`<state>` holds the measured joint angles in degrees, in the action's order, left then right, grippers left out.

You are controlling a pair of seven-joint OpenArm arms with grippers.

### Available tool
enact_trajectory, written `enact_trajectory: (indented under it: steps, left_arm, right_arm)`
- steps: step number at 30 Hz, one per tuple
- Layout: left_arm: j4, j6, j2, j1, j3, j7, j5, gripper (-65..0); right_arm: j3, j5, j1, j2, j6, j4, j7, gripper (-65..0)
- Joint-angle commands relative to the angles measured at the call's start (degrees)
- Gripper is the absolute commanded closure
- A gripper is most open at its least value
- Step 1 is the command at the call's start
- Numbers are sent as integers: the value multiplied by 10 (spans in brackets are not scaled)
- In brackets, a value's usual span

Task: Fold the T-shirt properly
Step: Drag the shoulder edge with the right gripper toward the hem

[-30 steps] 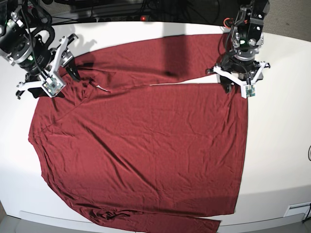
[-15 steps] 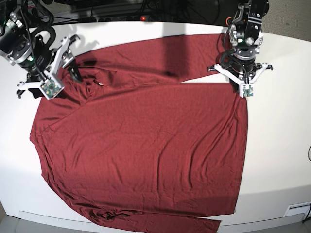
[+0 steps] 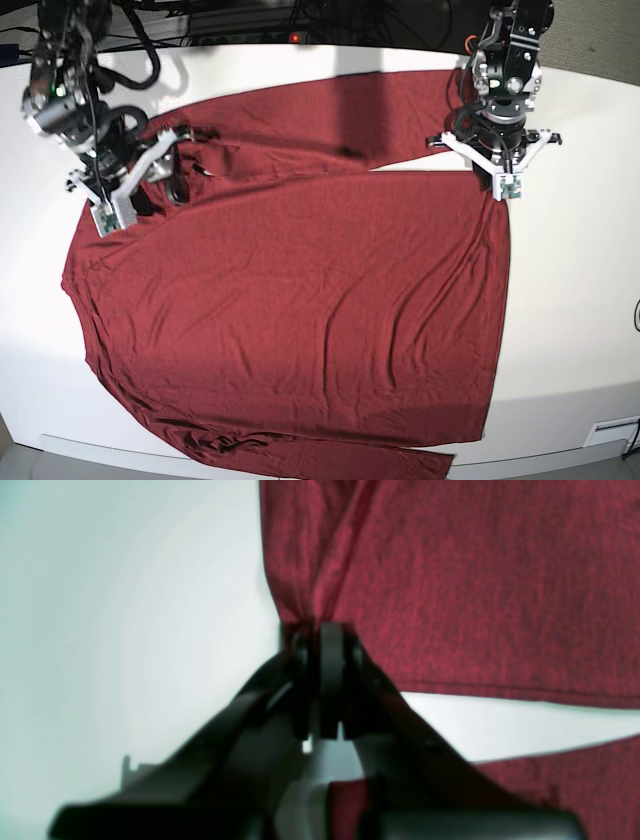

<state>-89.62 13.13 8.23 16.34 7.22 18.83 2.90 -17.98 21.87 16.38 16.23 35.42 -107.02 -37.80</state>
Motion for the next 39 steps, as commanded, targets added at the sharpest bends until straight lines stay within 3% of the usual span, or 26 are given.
enact_trajectory:
  steps: [1, 3, 6, 17, 22, 26, 36, 39]
  left_arm:
    - [-9, 2, 2, -3, -1, -9, -5, 0]
    - [-9, 2, 2, -3, -1, -9, -6, 0]
    - [-9, 2, 2, -3, -1, -9, -5, 0]
    - [-9, 2, 2, -3, -1, -9, -5, 0]
    - [-9, 2, 2, -3, -1, -9, -5, 0]
    - [-9, 2, 2, -3, -1, -9, -6, 0]
    - [-9, 2, 2, -3, -1, -9, -6, 0]
    - [-9, 2, 2, -3, -1, -9, -6, 0]
  right_arm:
    - [-3, 6, -14, 2, 15, 8, 4, -328]
    - [-3, 6, -33, -6, 35, 35, -19, -353]
    - [-3, 7, -52, -14, 36, 50, -45, -470]
    - [-3, 9, -58, -15, 33, 73, -33, -470]
    - [-3, 9, -59, -15, 33, 74, 11, -464]
    - [-3, 6, -61, -15, 33, 80, 15, -464]
    - [17, 3, -131, -15, 33, 218, 7, -463]
    - [45, -27, -134, -15, 33, 235, 3, -463]
